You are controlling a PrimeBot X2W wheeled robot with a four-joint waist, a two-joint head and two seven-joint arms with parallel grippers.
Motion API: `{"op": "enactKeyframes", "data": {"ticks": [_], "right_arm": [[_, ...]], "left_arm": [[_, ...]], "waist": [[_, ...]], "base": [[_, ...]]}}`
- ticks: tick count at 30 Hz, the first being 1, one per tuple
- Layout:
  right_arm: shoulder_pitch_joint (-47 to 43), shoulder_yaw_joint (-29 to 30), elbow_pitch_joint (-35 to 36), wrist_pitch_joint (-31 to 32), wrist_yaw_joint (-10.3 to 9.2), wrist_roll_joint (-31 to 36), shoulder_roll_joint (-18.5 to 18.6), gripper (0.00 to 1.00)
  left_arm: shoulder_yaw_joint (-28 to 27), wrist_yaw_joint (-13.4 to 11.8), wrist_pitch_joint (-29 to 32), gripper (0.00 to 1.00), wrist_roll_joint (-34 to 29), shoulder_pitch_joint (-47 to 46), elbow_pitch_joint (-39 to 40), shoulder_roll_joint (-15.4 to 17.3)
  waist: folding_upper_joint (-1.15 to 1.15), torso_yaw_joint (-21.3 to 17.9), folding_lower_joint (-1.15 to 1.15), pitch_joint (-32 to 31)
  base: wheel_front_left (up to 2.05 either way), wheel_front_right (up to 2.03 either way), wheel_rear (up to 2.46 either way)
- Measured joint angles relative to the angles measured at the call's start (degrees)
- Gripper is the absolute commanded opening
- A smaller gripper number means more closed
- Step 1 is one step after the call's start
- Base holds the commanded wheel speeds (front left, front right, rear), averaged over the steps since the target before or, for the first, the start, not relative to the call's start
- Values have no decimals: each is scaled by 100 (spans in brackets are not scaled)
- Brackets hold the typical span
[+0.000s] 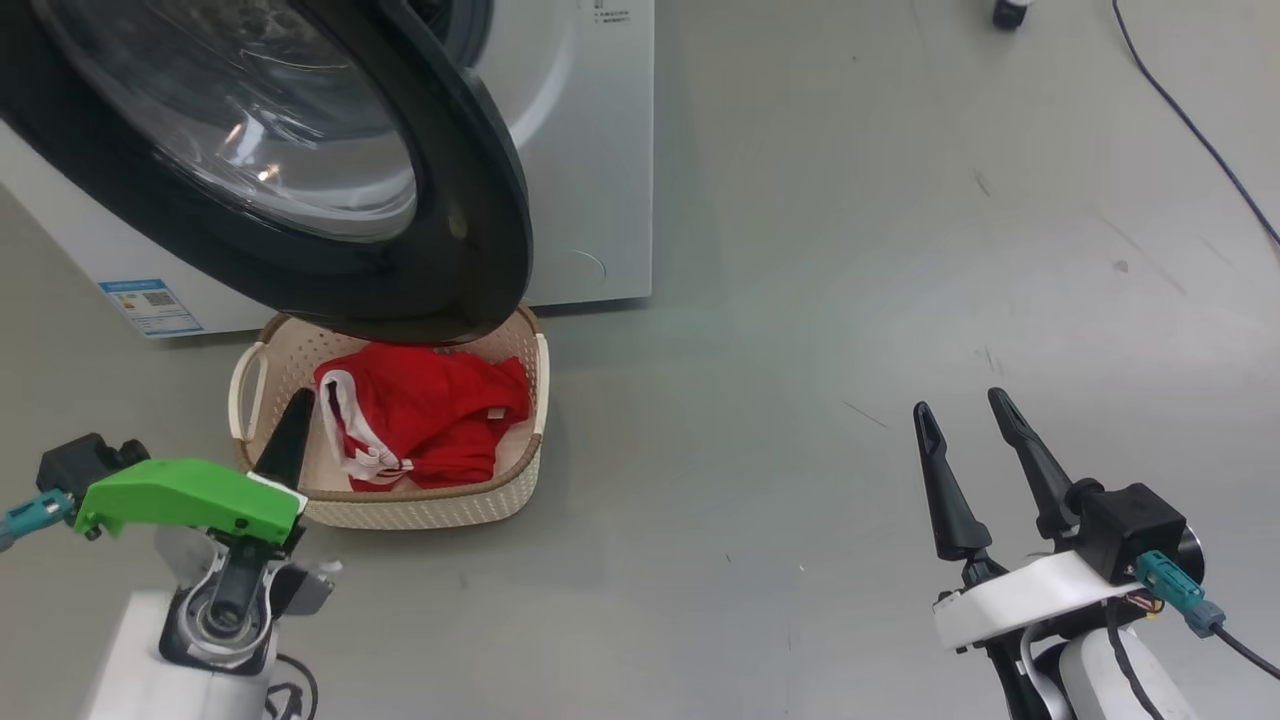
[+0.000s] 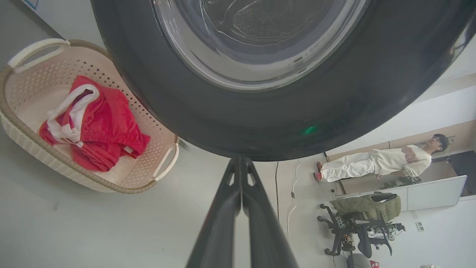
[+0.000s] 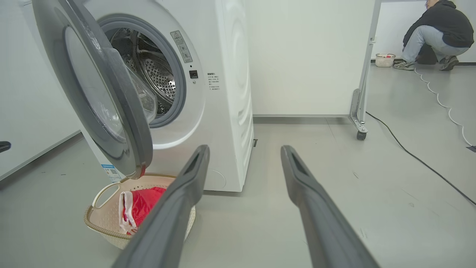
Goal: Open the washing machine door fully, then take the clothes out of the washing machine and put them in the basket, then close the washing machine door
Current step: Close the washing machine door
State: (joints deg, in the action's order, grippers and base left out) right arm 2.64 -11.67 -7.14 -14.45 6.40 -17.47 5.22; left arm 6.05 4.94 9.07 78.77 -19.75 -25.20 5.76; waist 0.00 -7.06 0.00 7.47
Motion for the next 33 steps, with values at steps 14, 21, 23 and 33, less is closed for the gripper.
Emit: {"op": "enactKeyframes", "data": {"ticks": [14,21,23,33], "right_arm": [[-206,73,53,0,0,15,58,100],[-209,159,134,0,0,15,69,100],[-211,172,140,0,0,15,68,100],[-226,144,152,0,1,15,60,100]], "left_arm": [[720,148,-1406,0,-2270,560,431,776],[961,149,-2101,0,-3100,782,626,909],[1012,146,-2251,0,-3244,831,637,932],[1018,-112,-2332,39,-3773,1116,691,918]], "waist": [[0,505,0,-431],[0,676,0,-493],[0,715,0,-495],[0,803,0,-506]], "base": [[0,0,0],[0,0,0],[0,0,0],[0,0,0]]}}
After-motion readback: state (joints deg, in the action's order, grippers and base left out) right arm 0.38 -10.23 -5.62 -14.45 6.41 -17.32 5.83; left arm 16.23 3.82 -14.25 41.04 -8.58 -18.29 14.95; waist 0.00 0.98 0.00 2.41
